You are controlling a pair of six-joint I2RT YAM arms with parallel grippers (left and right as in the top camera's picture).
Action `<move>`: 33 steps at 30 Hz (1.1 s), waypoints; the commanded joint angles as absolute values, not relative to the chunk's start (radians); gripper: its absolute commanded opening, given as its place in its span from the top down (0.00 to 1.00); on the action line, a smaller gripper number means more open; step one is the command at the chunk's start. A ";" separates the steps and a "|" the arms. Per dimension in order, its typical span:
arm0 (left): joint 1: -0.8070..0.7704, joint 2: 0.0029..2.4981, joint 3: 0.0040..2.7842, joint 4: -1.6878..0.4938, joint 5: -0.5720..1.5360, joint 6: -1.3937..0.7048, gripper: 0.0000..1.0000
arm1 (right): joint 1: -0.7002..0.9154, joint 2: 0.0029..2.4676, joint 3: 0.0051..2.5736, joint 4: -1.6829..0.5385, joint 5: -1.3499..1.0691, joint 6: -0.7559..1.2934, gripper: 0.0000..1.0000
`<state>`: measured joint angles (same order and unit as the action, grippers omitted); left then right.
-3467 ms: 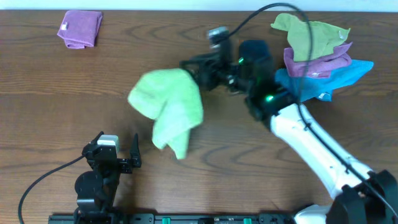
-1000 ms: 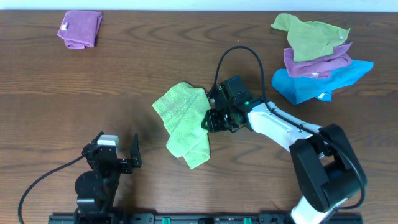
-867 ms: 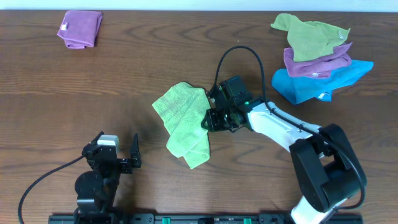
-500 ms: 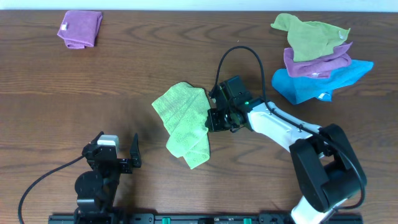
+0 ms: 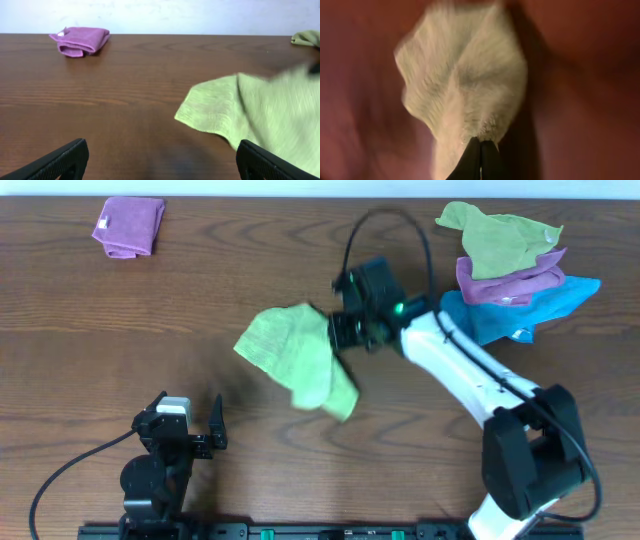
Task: Fold the cloth
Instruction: 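Swing the held green cloth to the table center with the right gripper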
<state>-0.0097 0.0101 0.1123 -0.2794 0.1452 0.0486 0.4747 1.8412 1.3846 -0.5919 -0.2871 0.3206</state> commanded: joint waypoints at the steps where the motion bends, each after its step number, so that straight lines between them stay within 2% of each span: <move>1: -0.014 0.004 0.088 -0.286 0.130 0.038 0.04 | 0.432 1.834 1.566 -0.640 -0.094 0.240 0.99; 4: -0.014 0.004 0.088 -0.286 0.130 0.038 0.05 | 0.398 1.834 1.708 -0.681 -0.025 0.215 0.99; 8: -0.014 0.004 0.088 -0.286 0.130 0.038 0.05 | 0.407 1.834 1.888 -0.725 -0.078 0.144 0.99; 15: -0.014 0.004 0.088 -0.286 0.130 0.038 0.05 | 0.685 1.847 1.913 -0.892 -0.429 -0.002 0.99; 16: -0.014 0.004 0.088 -0.286 0.130 0.038 0.05 | 0.736 1.859 1.907 -0.927 -0.444 -0.044 0.89; 17: -0.014 0.004 0.088 -0.286 0.130 0.038 0.05 | 0.775 1.868 1.902 -0.956 -0.425 -0.075 0.70; 18: -0.014 0.004 0.088 -0.286 0.130 0.038 0.05 | 0.813 1.877 1.898 -0.985 -0.375 -0.085 0.31; 19: -0.014 0.004 0.088 -0.286 0.130 0.038 0.05 | 0.844 1.887 1.898 -1.008 -0.313 -0.084 0.02; 24: -0.014 0.004 0.088 -0.286 0.130 0.038 0.05 | 0.878 1.914 1.897 -1.026 -0.149 -0.036 0.01; 30: -0.014 0.004 0.088 -0.286 0.130 0.038 0.05 | 0.751 1.928 1.860 -0.997 -0.131 -0.023 0.01; 33: -0.014 0.004 0.088 -0.286 0.130 0.038 0.05 | 0.688 1.964 1.818 -1.002 -0.169 0.000 0.07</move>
